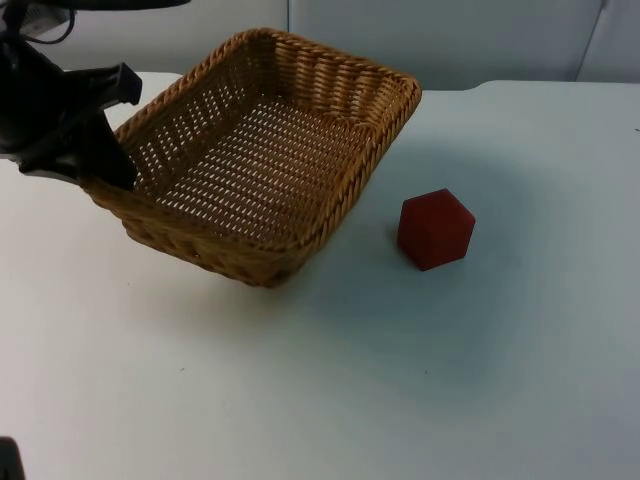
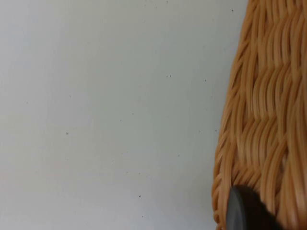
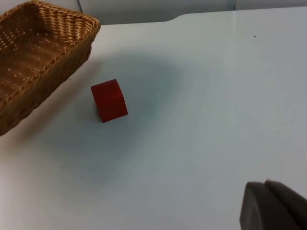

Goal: Pick up the basket with the left hand and place the cube into the basket with the right hand.

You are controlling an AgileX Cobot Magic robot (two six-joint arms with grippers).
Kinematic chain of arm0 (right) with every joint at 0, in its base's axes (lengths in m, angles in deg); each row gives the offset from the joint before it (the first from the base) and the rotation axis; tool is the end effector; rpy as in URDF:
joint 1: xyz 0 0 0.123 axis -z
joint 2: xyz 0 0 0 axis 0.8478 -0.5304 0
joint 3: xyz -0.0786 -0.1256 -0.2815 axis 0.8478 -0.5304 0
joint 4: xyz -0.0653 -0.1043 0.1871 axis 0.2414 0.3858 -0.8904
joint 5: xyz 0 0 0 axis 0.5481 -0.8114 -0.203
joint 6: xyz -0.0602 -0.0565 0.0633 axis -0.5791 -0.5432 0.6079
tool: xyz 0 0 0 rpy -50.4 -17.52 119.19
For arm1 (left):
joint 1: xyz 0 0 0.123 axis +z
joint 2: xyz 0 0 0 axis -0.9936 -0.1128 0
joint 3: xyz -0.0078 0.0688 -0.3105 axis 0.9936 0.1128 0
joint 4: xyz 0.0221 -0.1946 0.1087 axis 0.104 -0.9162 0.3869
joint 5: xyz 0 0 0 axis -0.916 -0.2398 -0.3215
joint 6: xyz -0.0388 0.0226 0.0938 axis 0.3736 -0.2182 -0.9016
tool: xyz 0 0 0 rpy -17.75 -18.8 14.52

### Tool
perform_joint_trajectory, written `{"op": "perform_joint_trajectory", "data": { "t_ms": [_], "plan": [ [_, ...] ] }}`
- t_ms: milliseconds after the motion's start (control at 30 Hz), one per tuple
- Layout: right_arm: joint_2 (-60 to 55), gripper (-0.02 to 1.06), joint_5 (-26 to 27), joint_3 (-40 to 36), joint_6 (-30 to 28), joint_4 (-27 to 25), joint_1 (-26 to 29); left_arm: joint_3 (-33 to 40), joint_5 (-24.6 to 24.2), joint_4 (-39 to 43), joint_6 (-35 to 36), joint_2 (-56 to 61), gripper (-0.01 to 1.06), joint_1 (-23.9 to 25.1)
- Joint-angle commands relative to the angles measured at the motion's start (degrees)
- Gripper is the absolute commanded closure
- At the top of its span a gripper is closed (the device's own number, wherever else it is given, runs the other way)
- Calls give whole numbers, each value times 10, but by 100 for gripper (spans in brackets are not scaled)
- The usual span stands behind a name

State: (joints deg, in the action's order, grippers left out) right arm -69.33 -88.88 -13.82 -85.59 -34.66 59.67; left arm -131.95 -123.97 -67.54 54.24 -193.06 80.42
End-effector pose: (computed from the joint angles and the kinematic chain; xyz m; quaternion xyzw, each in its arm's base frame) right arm -0.0528 0.0147 0.2588 -0.0137 0.8545 0.0498 0.5169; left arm 0.3579 -0.0688 0.2057 0.0401 0.9526 -0.2506 0.1676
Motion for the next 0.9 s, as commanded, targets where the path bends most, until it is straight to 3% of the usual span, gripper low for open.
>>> {"op": "perform_joint_trajectory", "data": {
  "t_ms": [0, 200, 267, 400, 533, 600, 700, 733, 767, 800, 867],
  "plan": [
    [1, 105, 1, 0, 0, 8, -2, -1, 0, -17, 0, 9, 105, 1],
    [1, 105, 1, 0, 0, 8, 58, -1, 2, -17, 0, 9, 105, 1],
    [1, 105, 1, 0, 0, 10, 132, -1, 2, -17, 0, 9, 105, 1],
    [1, 104, 1, 0, 0, 14, 153, -1, 3, -17, 0, 9, 105, 1],
    [1, 91, -10, 9, -10, 57, 153, -1, 3, -17, 0, 9, 105, 1],
    [-21, 72, -12, 24, -15, 65, 153, -1, 4, -16, 0, 9, 105, 1],
    [-63, 27, 10, 53, -49, 52, 152, -1, 5, -16, 0, 9, 105, 1],
    [-63, 27, 10, 53, -49, 52, 152, -1, 5, -16, 0, 9, 105, 1],
    [-80, 9, 25, 65, -69, 48, 152, -1, 7, -16, 0, 9, 105, 1],
    [-99, -1, 48, 77, -87, 48, 152, -1, 9, -16, 0, 9, 105, 1],
    [-158, -1, 118, 106, -87, 47, 152, -1, 11, -16, 0, 9, 105, 1]
  ]
}}
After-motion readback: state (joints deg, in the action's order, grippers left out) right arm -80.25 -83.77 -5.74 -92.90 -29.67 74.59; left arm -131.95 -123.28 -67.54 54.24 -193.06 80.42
